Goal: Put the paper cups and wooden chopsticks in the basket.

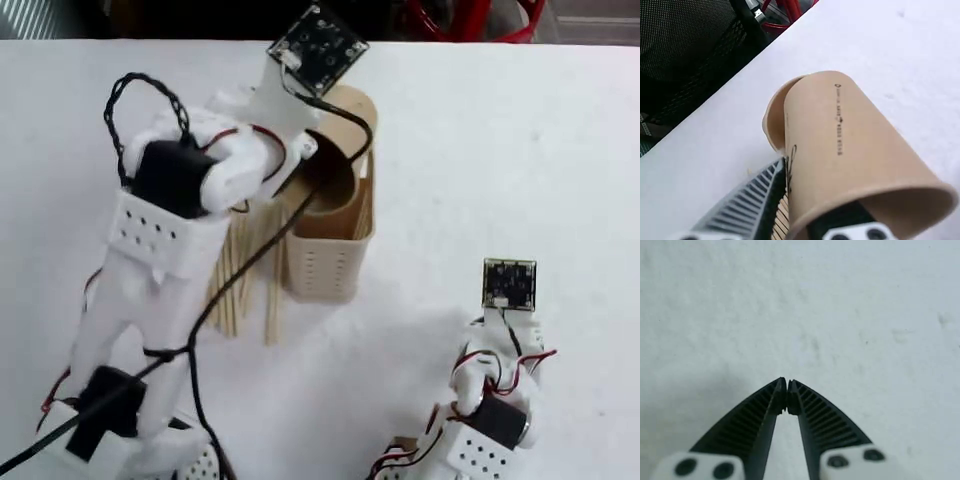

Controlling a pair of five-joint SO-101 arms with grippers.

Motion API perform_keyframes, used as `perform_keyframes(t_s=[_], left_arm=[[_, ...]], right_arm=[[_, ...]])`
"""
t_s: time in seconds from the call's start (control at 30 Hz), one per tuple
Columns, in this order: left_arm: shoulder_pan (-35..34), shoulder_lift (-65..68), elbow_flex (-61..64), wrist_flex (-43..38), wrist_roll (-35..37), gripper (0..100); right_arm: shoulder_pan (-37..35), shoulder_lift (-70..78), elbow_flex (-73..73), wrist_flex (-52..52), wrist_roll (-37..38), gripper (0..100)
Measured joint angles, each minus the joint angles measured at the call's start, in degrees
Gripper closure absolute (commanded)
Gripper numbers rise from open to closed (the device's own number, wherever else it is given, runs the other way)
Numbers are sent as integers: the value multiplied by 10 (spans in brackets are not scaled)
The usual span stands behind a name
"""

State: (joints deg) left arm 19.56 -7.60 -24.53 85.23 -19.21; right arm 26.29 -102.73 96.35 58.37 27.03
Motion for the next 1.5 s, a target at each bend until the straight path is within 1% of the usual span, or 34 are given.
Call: perform_keyframes(t_s=[0.3,0.87,1.13,1.4,1.5], left_arm=[[-10,4,-1,-3,0,880],[-11,4,-1,-98,0,876],[-11,4,-1,-129,0,876],[-11,4,-1,-131,0,876],[-11,4,25,-143,0,877]], right_arm=[[0,0,0,0,0,981],[0,0,0,0,0,981],[0,0,0,0,0,981],[0,0,0,0,0,981],[0,0,0,0,0,981]])
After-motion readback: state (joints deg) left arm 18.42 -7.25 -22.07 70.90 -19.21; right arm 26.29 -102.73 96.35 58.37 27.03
